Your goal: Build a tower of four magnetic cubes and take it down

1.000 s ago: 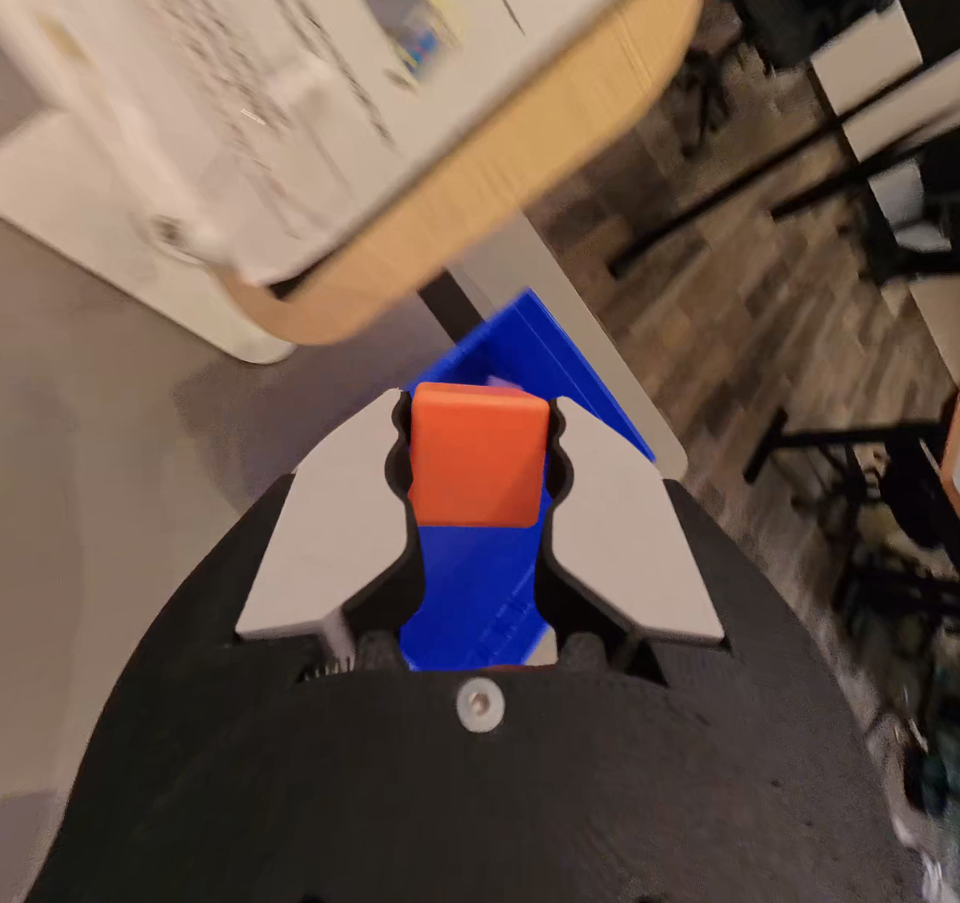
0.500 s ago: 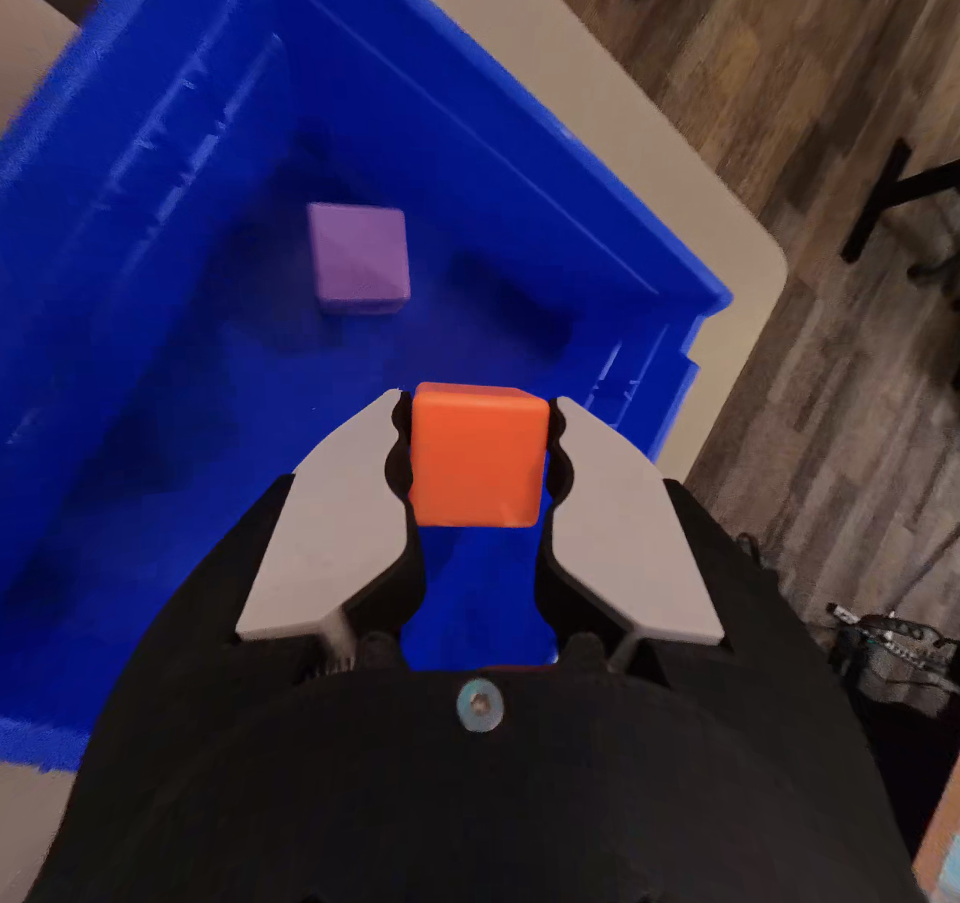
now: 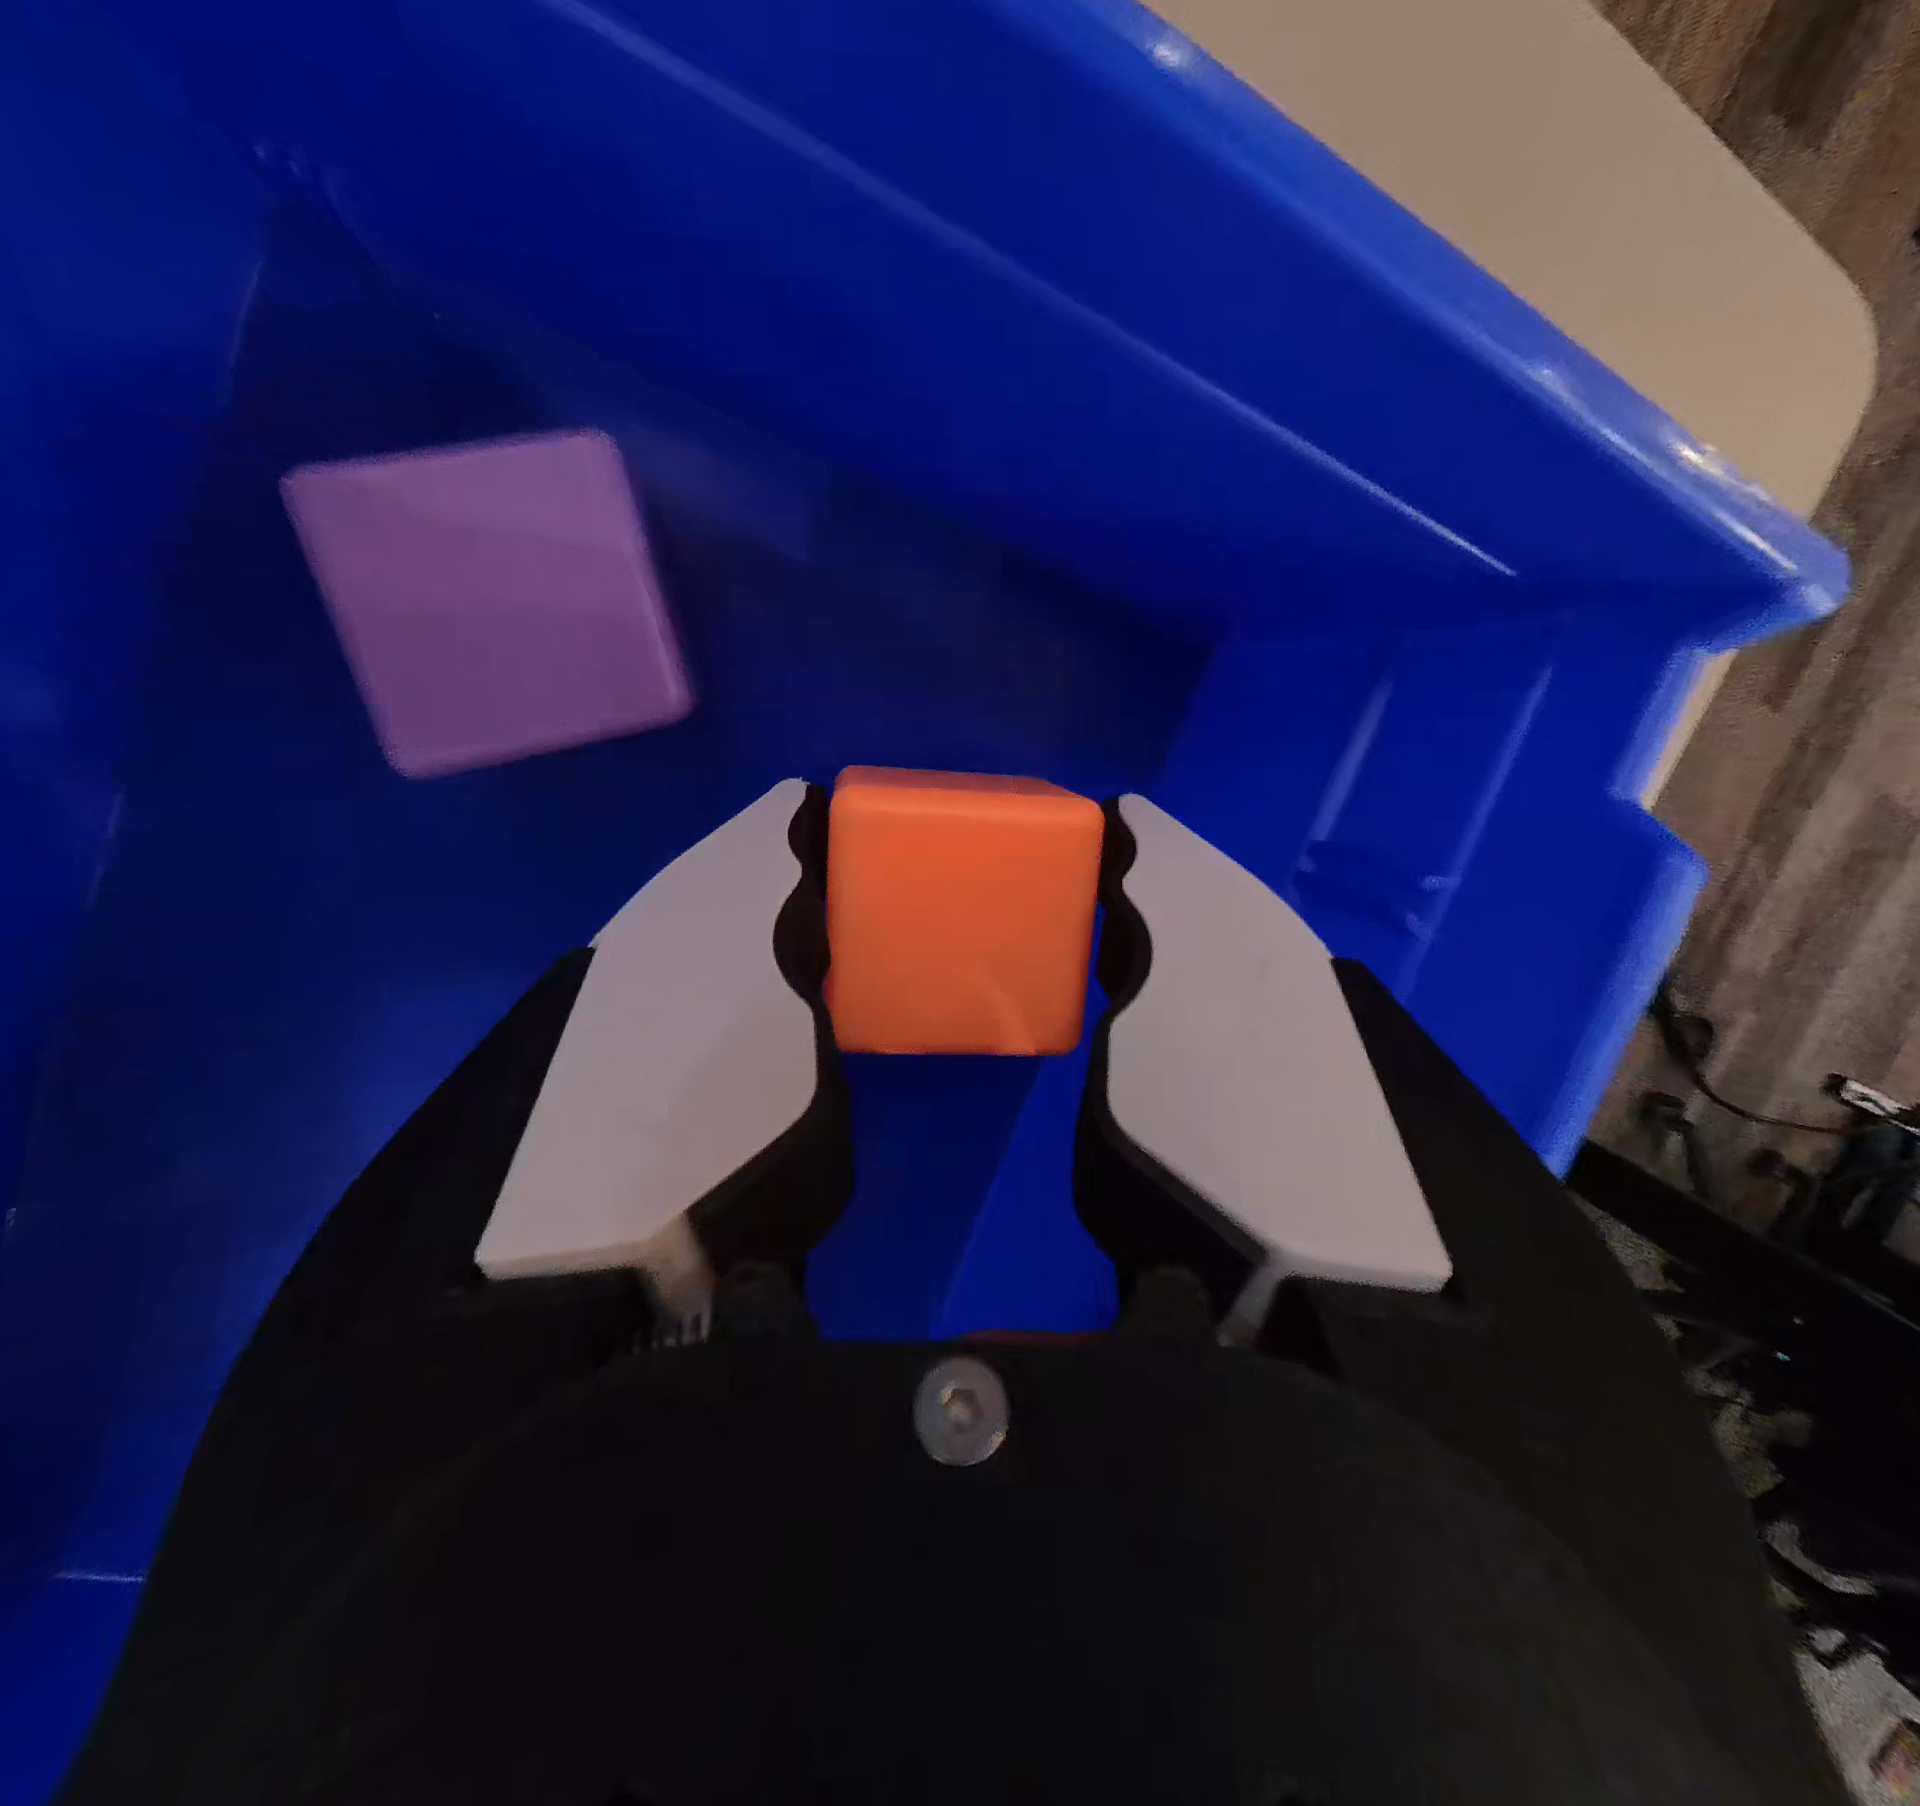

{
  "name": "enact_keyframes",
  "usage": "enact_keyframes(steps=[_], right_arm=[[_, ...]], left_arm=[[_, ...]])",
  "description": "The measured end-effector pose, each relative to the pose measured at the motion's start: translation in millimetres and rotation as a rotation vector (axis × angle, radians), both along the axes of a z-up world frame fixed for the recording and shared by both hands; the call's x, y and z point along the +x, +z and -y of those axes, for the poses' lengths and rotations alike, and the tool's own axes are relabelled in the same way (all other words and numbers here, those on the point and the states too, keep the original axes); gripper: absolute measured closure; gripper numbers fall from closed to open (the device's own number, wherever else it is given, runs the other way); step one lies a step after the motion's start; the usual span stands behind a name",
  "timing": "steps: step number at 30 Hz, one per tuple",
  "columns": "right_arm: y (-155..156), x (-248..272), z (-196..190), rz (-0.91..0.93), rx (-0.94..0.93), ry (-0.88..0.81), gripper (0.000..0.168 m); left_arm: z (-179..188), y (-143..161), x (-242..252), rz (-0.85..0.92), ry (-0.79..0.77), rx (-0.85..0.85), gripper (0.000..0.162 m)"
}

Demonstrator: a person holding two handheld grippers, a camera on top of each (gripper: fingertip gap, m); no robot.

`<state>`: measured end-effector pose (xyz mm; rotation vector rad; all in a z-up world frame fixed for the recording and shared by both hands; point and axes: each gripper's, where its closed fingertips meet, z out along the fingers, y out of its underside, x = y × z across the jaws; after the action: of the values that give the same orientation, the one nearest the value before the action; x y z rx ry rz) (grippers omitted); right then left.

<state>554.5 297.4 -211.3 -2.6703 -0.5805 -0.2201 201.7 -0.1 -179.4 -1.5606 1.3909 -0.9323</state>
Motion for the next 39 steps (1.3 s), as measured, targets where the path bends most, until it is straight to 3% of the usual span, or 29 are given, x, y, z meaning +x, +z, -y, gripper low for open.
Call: enact_keyframes(steps=[8,10,15,19,30,35,39], right_arm=[[-11.3,-10.4,1.6,-0.022,-0.039,-0.013,0.117],[-8.4,-8.9,1.6,0.005,-0.03,-0.015,0.102],[12.0,-6.5,4.8,0.044,0.02,-0.006,0.089],[47.0,-8.3,18.3,0.053,0.1,0.035,0.093],[156.1,-68.4,124.3,-0.105,0.368,0.289,0.097],[167.5,-163.2,194.6,-0.198,0.387,0.6,0.097],[151.2,-263.9,263.8,-0.263,0.33,0.925,0.098]], left_arm=[[0.3,0.0,0.3,0.0,-0.002,-0.001,0.113],[0.3,0.1,0.3,0.0,-0.002,-0.001,0.113],[0.4,0.1,0.3,0.0,-0.003,-0.001,0.113],[0.5,0.2,0.3,0.0,-0.003,-0.001,0.113],[0.5,0.5,1.3,0.002,-0.002,-0.001,0.113],[0.5,0.5,1.5,0.002,-0.002,-0.001,0.113],[0.4,0.0,1.7,-0.001,-0.001,0.001,0.113]])
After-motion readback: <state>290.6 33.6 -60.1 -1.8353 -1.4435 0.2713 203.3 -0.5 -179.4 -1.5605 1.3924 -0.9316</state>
